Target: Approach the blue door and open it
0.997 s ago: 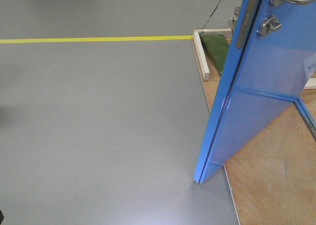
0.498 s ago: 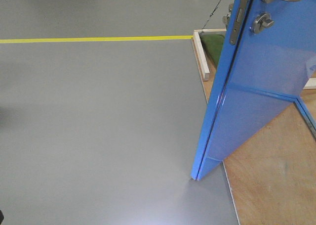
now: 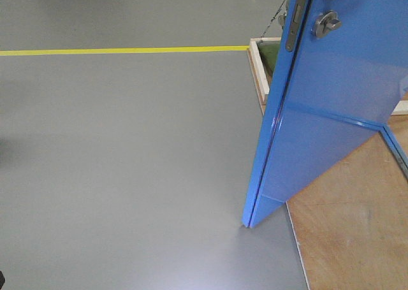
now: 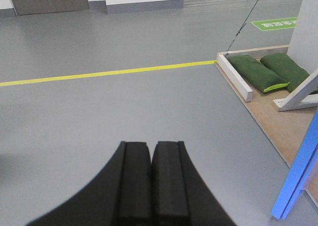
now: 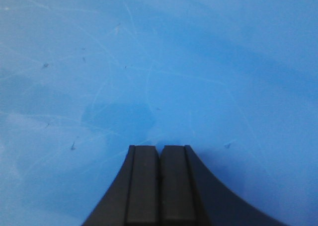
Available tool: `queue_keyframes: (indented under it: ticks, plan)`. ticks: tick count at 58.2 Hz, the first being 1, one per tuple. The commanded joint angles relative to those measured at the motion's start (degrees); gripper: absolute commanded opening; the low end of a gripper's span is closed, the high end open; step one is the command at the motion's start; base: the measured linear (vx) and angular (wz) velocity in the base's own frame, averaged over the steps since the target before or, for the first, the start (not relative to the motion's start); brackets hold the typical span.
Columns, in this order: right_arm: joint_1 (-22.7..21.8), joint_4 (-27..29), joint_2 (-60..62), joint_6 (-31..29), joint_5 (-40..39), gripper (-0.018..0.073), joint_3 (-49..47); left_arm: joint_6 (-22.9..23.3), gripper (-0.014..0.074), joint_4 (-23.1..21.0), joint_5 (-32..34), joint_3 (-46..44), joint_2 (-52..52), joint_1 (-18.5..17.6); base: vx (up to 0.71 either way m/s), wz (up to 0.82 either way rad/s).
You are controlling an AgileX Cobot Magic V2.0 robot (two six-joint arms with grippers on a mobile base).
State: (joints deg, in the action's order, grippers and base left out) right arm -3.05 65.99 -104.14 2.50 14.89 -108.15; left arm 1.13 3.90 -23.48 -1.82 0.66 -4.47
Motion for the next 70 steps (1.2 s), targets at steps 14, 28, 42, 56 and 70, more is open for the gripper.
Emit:
queue_keyframes:
  ticks: [14,28,42,56,70]
  plan:
    - [0.1,0.7,2.7,-0.5,-1.6,0.0008,-1.9,0.4,0.0073,-0.1,4.9,-1.7,0.8,0.0,0.0,0.0]
    - [0.1,0.7,2.7,-0.5,-1.6,0.0008,-1.9,0.4,0.0073,-0.1,4.9,-1.7,0.8,0.0,0.0,0.0]
    - [0.1,0.7,2.7,-0.5,-1.6,0.0008,-1.9,0.4,0.0073,-0.1,4.9,-1.7,0.8,0.0,0.0,0.0]
    - [0.1,0.7,2.7,-0.5,-1.6,0.0008,-1.9,0.4,0.0073,-0.1,4.9,-1.7,0.8,0.0,0.02,0.01]
    - [0.1,0.7,2.7,-0.5,-1.6,0.0008,-1.9,0.4,0.0073,-0.1,4.9,-1.7,0.8,0.0,0.06,0.0]
